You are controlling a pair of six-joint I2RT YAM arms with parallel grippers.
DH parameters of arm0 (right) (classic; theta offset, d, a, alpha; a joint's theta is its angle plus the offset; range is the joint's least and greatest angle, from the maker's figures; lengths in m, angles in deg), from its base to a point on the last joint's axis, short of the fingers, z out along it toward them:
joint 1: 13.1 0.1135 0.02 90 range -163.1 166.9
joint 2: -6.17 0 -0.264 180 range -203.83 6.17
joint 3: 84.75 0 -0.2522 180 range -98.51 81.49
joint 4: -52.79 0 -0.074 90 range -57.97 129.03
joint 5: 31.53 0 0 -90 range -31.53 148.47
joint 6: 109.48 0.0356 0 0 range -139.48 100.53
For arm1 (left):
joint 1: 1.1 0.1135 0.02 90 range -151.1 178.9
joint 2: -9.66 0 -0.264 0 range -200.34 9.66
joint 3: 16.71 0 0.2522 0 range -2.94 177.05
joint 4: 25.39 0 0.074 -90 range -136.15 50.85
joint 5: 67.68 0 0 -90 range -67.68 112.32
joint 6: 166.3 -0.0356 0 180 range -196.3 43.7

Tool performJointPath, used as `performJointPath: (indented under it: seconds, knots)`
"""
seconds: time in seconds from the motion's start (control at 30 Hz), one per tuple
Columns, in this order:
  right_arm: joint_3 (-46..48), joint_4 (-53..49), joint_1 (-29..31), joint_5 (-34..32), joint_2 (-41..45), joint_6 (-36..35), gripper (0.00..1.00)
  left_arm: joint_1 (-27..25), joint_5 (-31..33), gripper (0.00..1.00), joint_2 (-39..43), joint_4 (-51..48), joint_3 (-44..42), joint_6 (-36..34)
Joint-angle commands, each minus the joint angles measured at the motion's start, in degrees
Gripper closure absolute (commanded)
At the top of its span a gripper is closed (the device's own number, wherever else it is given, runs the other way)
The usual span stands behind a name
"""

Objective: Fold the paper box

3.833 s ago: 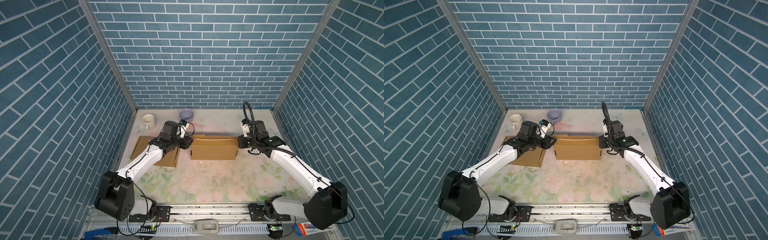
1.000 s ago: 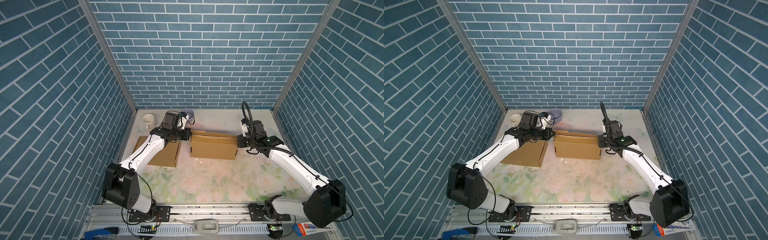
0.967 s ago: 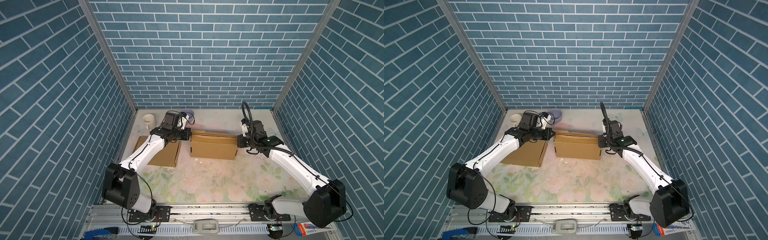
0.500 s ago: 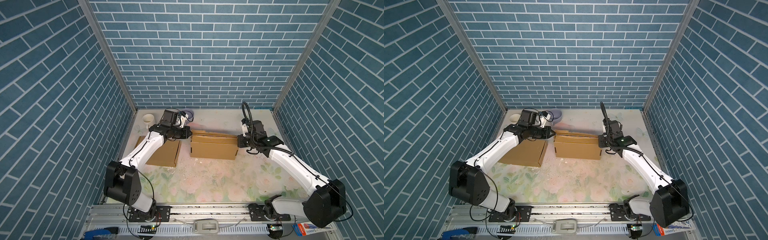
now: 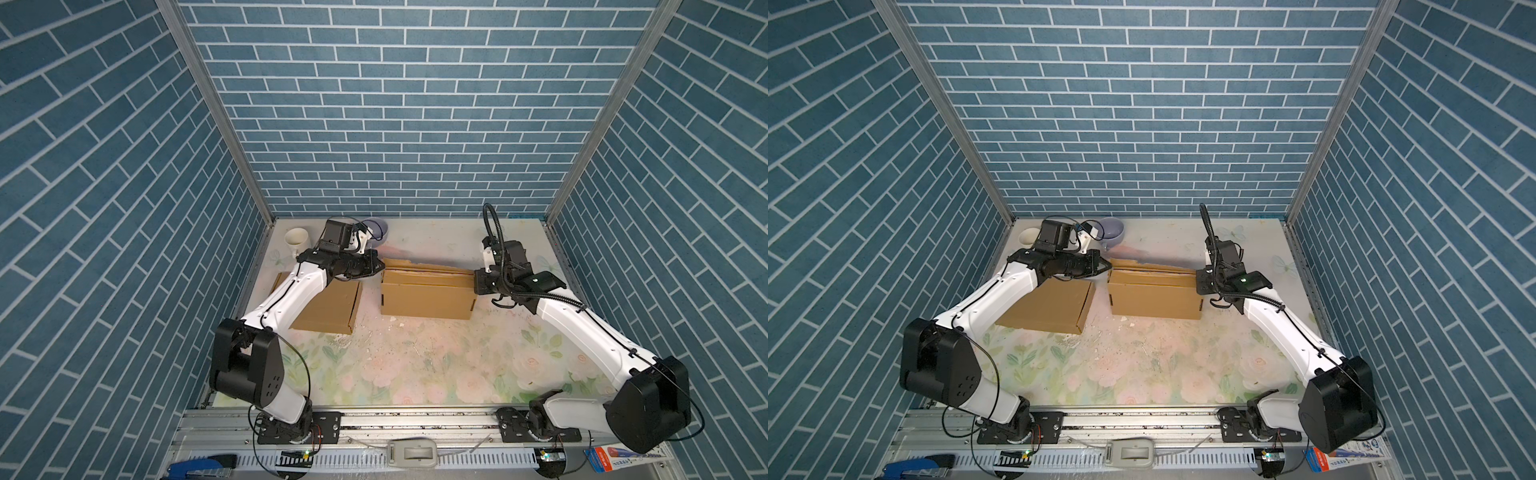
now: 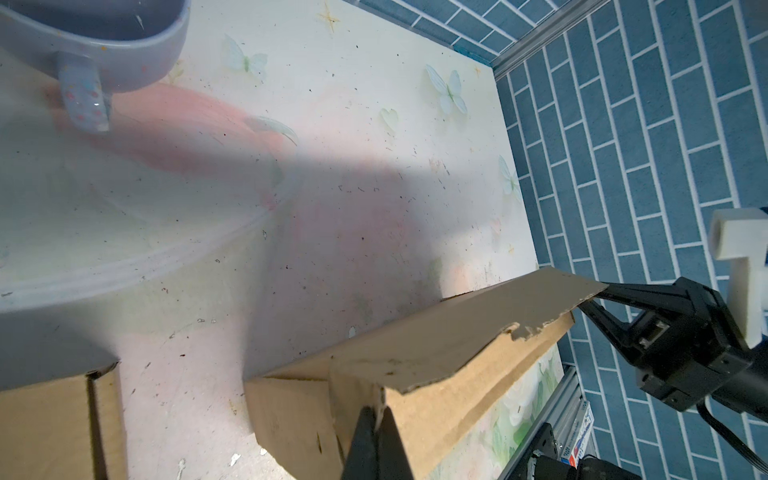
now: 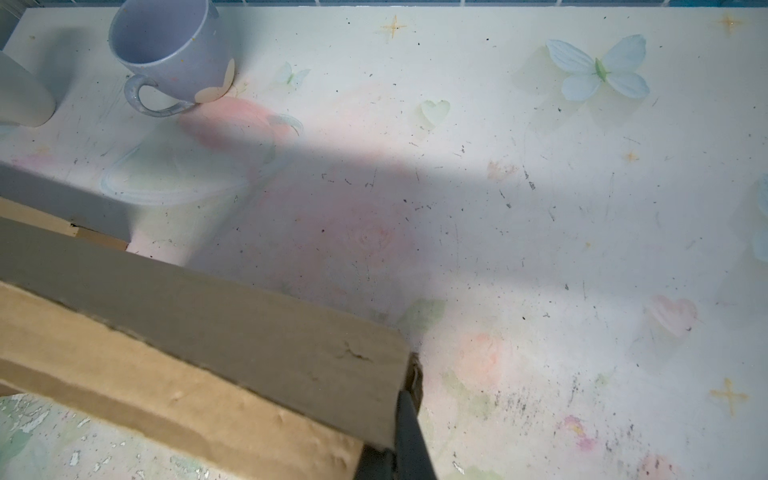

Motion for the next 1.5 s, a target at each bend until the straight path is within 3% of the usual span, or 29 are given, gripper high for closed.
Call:
performJointPath:
  seconds: [0.0,0.47,0.93,1.47]
  knots:
    - [0.64,-7.58,1.19,2.45,-1.92,0.98,1.00,-0.58,-1.67,1.00,-0.22,-0.65,-1.91,-0.34]
    - [0.66,-7.58,1.37,2.45,-2.04,0.98,1.00,-0.46,-0.29,1.00,1.39,3.82,-8.84,1.35]
    - [1.42,-7.33,1.45,1.56,-2.39,0.80,1.00,2.35,-6.25,1.00,-1.65,-5.55,1.83,-0.14]
    - [0.61,-7.48,1.71,1.51,-3.34,0.45,1.00,5.08,-12.44,0.99,-3.18,1.19,2.21,8.74]
